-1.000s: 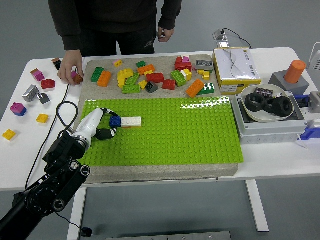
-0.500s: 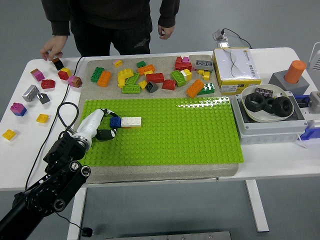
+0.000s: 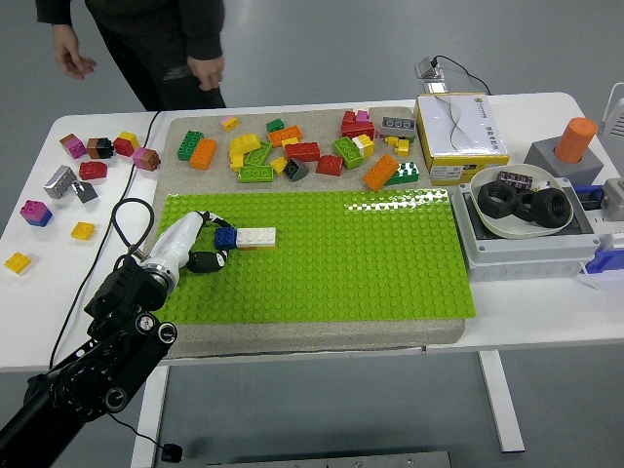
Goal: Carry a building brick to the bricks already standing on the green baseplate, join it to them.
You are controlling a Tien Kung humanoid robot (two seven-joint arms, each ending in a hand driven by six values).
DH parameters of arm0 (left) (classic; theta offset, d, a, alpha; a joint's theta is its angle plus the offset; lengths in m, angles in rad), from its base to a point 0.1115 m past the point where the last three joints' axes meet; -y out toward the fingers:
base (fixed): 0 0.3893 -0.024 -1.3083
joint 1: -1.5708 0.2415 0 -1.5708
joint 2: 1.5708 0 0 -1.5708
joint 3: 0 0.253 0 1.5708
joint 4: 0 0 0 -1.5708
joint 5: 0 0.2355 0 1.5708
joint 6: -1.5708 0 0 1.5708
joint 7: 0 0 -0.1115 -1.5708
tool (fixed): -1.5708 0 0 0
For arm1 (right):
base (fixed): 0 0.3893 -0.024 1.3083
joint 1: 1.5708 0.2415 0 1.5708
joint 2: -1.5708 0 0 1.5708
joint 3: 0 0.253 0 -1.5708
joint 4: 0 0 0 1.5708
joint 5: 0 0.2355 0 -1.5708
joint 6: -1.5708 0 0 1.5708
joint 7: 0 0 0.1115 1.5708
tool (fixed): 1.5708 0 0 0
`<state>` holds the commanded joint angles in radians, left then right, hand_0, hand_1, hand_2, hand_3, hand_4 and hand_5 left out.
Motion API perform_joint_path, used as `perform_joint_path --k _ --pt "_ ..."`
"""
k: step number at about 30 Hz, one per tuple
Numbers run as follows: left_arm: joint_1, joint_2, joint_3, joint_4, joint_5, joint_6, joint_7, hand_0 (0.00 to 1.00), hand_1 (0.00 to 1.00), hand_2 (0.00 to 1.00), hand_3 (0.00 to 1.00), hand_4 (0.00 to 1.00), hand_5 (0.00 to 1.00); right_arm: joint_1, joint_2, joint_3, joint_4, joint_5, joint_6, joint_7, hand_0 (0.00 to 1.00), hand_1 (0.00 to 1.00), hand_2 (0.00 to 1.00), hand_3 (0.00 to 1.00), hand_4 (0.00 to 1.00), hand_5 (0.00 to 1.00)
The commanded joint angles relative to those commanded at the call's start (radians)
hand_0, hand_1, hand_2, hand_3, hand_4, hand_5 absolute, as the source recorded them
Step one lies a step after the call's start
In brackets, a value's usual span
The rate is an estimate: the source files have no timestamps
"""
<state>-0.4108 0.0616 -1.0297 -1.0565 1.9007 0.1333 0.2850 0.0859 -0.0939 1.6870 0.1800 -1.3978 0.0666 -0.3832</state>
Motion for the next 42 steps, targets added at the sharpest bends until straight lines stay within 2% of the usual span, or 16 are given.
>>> perform_joint_path --k 5,6,11,12,29,30,35,36,41,42 --pt "0.000 0.000 -0.001 0.001 0.000 -0.004 0.000 0.972 0.905 0.893 0.748 0.528 0.002 0.000 0.000 0.005 0.000 -0.003 0.001 0.001 0.649 0.624 0.631 0.720 0.810 0.998" --pt "0.000 0.000 -0.001 0.001 0.000 -0.005 0.000 0.970 0.906 0.896 0.788 0.558 0.002 0.000 0.000 0.005 0.000 -0.003 0.001 0.002 0.649 0.624 0.631 0.719 0.809 0.998" --pt "0.001 0.000 -0.002 0.002 0.001 -0.012 -0.001 0.970 0.906 0.896 0.788 0.558 0.002 -0.001 0.000 0.006 0.000 -0.004 0.002 0.002 0.649 0.624 0.631 0.719 0.809 0.998" --pt "0.001 0.000 -0.002 0.002 0.001 -0.013 -0.001 0.970 0.907 0.903 0.810 0.587 0.002 -0.001 0.000 0.006 0.000 -0.004 0.002 0.002 0.649 0.623 0.628 0.719 0.809 0.998" --pt "0.010 0.003 -0.005 -0.013 0.010 -0.026 0.001 0.970 0.909 0.906 0.809 0.611 0.002 -0.007 0.003 0.010 0.000 -0.005 0.001 0.001 0.649 0.624 0.627 0.719 0.808 0.998" --pt "0.011 0.002 -0.008 -0.015 0.013 -0.025 0.001 0.967 0.910 0.908 0.808 0.635 0.002 -0.007 0.004 0.010 0.000 -0.005 0.001 0.001 0.649 0.623 0.625 0.719 0.808 0.998" --pt "0.015 0.000 -0.021 -0.035 0.035 -0.015 -0.004 0.967 0.910 0.908 0.808 0.635 0.002 -0.008 0.003 0.008 0.000 -0.002 0.000 0.001 0.649 0.623 0.625 0.719 0.808 0.998" --pt "0.016 -0.001 -0.024 -0.041 0.042 -0.011 -0.006 0.969 0.910 0.907 0.807 0.682 0.002 -0.008 0.003 0.008 0.000 -0.002 0.000 0.002 0.649 0.625 0.625 0.719 0.807 0.998" --pt "0.029 0.001 -0.029 -0.094 0.073 0.005 -0.009 0.969 0.910 0.907 0.807 0.682 0.002 -0.008 0.001 0.006 0.000 0.003 0.000 0.002 0.649 0.625 0.625 0.719 0.807 0.998" --pt "0.032 0.003 -0.027 -0.106 0.079 0.007 -0.009 0.969 0.911 0.904 0.656 0.630 0.002 -0.008 0.001 0.006 0.000 0.005 0.000 0.003 0.648 0.623 0.624 0.718 0.806 0.998"
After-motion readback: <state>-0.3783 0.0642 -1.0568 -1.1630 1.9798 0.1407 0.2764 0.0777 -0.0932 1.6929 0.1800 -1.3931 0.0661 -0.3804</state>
